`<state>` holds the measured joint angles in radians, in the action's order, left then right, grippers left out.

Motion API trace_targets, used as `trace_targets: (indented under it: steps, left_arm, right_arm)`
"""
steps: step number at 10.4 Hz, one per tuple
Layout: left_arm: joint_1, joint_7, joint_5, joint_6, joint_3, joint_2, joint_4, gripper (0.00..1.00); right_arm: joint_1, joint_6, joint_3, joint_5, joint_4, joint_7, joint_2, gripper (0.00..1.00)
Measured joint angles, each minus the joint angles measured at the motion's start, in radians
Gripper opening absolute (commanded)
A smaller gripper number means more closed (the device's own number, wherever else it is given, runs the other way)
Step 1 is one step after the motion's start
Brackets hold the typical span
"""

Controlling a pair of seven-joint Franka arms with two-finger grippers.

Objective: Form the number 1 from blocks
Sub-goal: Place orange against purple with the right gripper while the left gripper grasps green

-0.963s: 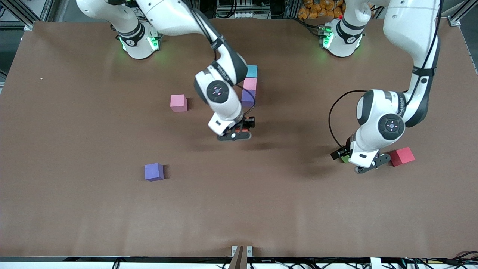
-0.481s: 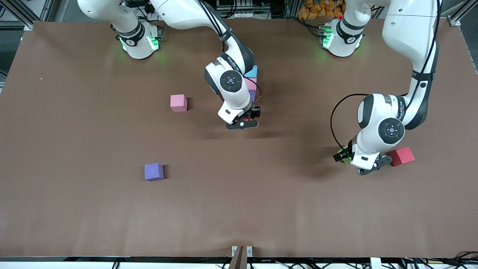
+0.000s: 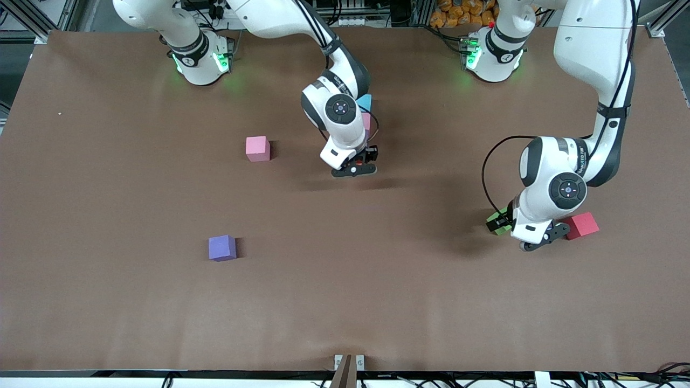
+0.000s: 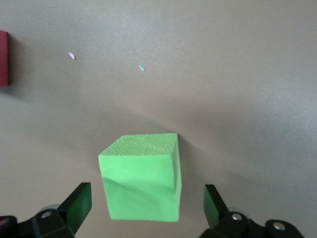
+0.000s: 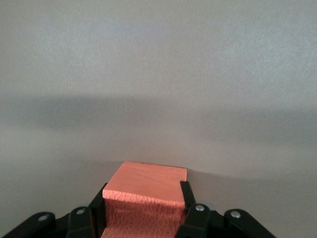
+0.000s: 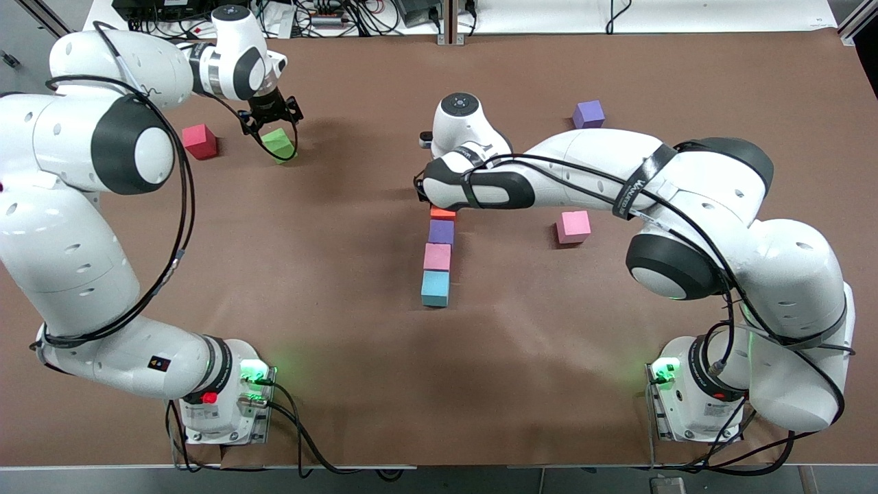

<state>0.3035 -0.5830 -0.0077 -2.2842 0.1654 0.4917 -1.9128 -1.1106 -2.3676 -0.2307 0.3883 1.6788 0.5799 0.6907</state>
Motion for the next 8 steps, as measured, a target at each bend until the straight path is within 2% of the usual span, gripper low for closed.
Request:
trace_targets:
  steps: [3, 5, 7, 8]
  left_arm:
    - [0.000, 0.000, 0.001, -0.005, 0.003, 0.014, -0.005, 1.00]
    - [0.001, 0.007, 0.003, -0.023, 0.003, 0.035, -0.007, 1.00]
    - [0.001, 0.082, 0.004, -0.054, 0.004, 0.063, -0.007, 0.29]
    - [0.001, 0.152, 0.005, -0.064, 0.004, 0.069, -0.006, 0.00]
  right_arm:
    - [-0.003, -0.017, -0.005, 0.000, 0.010, 0.009, -0.005, 1.00]
    - [0.027, -0.015, -0.018, 0.000, 0.028, 0.010, -0.060, 1.00]
    - [0.105, 0.010, -0.016, -0.002, 0.062, -0.019, -0.139, 1.00]
    - [0.155, 0.029, -0.016, -0.018, 0.068, -0.070, -0.165, 1.00]
